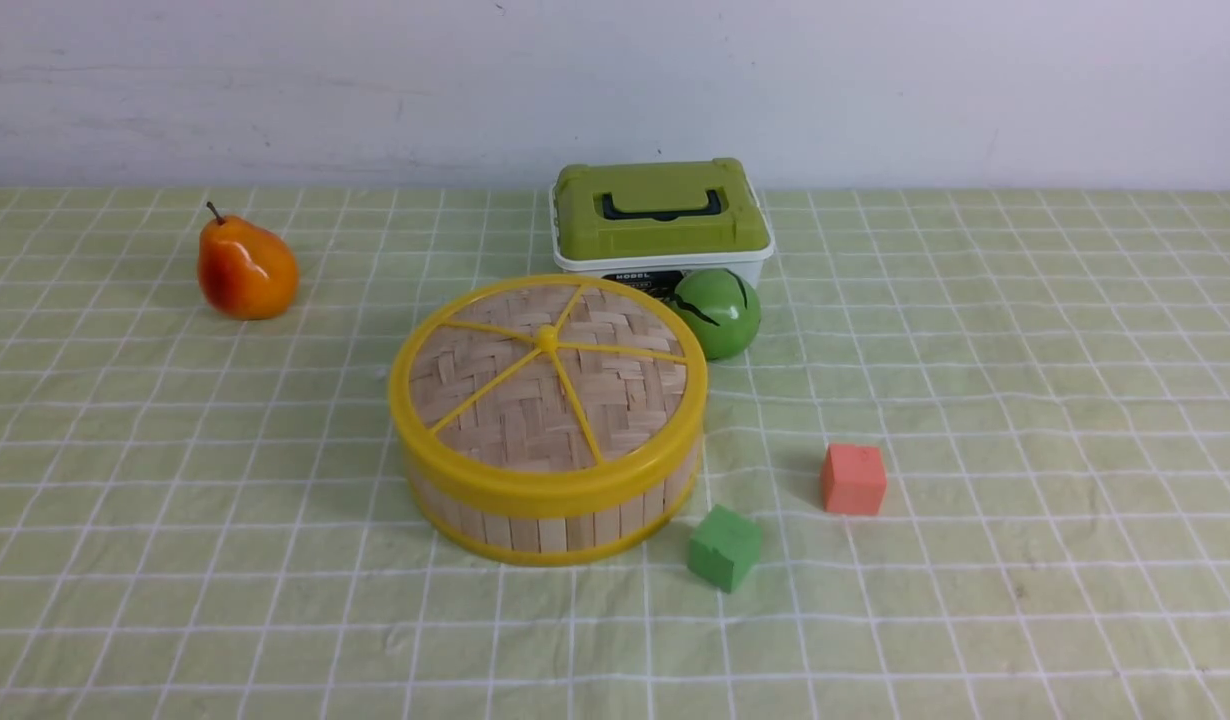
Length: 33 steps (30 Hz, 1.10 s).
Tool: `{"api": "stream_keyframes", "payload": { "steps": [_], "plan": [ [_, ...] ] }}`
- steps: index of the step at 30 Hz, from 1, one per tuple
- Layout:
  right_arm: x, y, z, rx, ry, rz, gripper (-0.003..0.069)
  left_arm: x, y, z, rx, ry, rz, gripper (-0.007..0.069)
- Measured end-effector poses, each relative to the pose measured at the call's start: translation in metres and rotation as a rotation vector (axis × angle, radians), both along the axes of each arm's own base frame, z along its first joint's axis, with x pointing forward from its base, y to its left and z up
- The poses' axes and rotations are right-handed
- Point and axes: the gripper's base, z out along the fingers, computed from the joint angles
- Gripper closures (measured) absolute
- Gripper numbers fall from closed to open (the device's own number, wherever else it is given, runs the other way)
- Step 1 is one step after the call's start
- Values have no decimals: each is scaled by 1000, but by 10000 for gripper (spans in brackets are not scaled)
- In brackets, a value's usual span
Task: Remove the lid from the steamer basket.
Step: Use the left arm to lift the lid of the steamer
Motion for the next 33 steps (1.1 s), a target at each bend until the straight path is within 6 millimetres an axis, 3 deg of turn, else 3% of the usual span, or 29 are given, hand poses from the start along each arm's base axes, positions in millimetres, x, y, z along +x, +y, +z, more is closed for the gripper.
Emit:
{"api": "stream_keyframes", "payload": {
  "steps": [3,6,7,8,11,15,18,20,22,23,27,28,33],
  "plan": [
    [0,0,0,0,0,0,418,-5,1,8,-181,-94,-117,550],
    [0,0,0,0,0,0,418,-7,0,19,-248,-79,-181,551],
    [0,0,0,0,0,0,418,-10,-2,37,-243,-41,-193,566],
    [0,0,0,0,0,0,418,-10,-2,40,-235,-36,-191,568],
    [0,0,0,0,0,0,418,-15,-3,90,-163,21,-149,635],
    [0,0,0,0,0,0,418,7,-3,144,-65,125,-76,637],
    [0,0,0,0,0,0,418,32,-4,159,-25,217,-50,637],
    [0,0,0,0,0,0,418,62,-5,173,-15,333,-38,637],
    [0,0,0,0,0,0,418,91,-6,174,-11,486,-28,637],
    [0,0,0,0,0,0,418,93,-6,176,-11,493,-27,637],
    [0,0,0,0,0,0,418,145,-8,165,-25,794,-22,637],
    [0,0,0,0,0,0,418,147,-9,166,-25,802,-23,637],
    [0,0,0,0,0,0,418,198,-19,143,-40,1133,-106,637]
  ]
}}
